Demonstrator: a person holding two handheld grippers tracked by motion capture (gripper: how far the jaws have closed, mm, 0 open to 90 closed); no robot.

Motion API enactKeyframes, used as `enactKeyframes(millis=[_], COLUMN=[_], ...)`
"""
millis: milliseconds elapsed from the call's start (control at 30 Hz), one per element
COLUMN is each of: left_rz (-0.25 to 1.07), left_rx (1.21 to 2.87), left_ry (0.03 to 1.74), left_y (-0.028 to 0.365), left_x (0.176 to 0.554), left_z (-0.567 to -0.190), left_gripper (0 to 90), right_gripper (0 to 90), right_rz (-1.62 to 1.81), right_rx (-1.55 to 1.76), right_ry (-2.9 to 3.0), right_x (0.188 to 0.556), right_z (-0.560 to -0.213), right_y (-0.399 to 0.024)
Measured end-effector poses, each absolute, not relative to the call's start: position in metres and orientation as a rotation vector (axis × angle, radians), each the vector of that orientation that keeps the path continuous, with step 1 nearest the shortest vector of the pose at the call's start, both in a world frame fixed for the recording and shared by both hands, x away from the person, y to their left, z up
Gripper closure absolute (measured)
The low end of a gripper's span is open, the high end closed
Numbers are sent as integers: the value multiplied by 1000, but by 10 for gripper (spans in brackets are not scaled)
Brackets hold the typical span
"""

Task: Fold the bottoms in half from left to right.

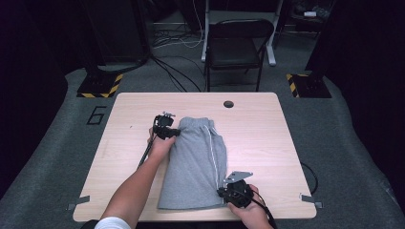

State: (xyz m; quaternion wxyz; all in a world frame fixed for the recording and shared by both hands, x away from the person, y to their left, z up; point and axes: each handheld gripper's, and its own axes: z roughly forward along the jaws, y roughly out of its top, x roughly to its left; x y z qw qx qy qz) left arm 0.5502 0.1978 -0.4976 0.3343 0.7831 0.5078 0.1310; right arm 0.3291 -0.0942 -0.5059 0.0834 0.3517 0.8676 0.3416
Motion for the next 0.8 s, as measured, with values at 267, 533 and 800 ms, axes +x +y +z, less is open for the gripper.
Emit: enactKeyframes(millis=[267, 533, 800], left_rz=[362, 396, 375], left_rx=[1972, 1952, 1896], left_ry=[1261, 1196, 1196], left_y=[220, 243, 257], left_x=[510, 471, 444], left_z=[-483, -470, -475], left_gripper=[628, 592, 568], right_gripper=[653, 652, 794], right_rz=[1109, 995, 916], right_rx=[1136, 1041, 1028], right_ry=[2466, 2583, 2588], right_x=[328, 323, 323], right_z=[-490, -496, -508], right_y=[-108, -97, -84])
